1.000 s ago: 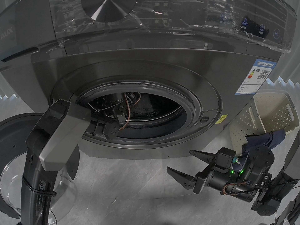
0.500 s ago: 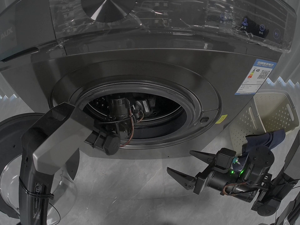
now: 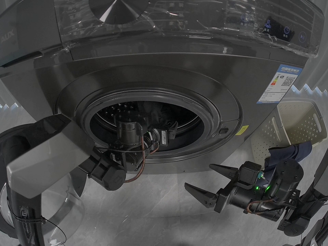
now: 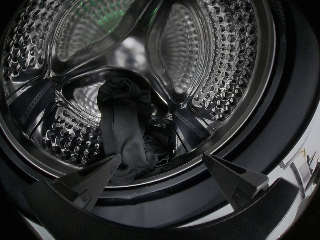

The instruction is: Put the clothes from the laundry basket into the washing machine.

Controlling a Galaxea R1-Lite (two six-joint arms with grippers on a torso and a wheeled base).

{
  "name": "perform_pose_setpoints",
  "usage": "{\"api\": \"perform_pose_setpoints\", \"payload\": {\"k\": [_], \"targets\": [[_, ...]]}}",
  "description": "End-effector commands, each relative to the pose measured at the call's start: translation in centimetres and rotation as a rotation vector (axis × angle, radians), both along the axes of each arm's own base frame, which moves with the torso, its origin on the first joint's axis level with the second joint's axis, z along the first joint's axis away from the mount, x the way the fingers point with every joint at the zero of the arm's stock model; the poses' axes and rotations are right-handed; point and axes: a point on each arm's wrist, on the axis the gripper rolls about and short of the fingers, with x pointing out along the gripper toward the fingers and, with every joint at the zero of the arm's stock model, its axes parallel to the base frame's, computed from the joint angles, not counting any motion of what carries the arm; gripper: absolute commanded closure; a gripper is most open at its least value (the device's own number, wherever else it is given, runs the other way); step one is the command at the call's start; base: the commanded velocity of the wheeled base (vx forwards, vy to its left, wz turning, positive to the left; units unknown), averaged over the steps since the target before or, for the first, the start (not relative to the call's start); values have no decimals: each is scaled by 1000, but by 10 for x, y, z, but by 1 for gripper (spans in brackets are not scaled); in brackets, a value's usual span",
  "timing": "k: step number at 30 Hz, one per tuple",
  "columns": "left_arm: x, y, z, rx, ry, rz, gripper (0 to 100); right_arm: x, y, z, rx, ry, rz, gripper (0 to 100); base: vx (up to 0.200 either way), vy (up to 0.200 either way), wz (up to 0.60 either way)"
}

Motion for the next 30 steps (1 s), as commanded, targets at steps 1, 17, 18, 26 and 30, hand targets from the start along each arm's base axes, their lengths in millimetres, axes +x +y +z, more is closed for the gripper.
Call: {"api": "perform_pose_setpoints", "payload": {"k": [1,17,18,26,30], "targets": [[-38,11,5,18,35,-47,0,-10,-11,5,0,-5,-1,0,0,0,0],[-151,42,-4,60,120,-273,0,-26,-47,3,-29,26,-65,0,0,0,0],[-153,42,-3,53,112,-275,0,-26,-47,4,-26,23,-67,0,0,0,0],[-169,70,29,-33,-9,-231,0,-33,-67,34,51,-105,-130,0,-150,0,0],[-184,86,38,-49,-33,-222,0,-36,-76,32,33,-110,-162,0,0,0,0]]}}
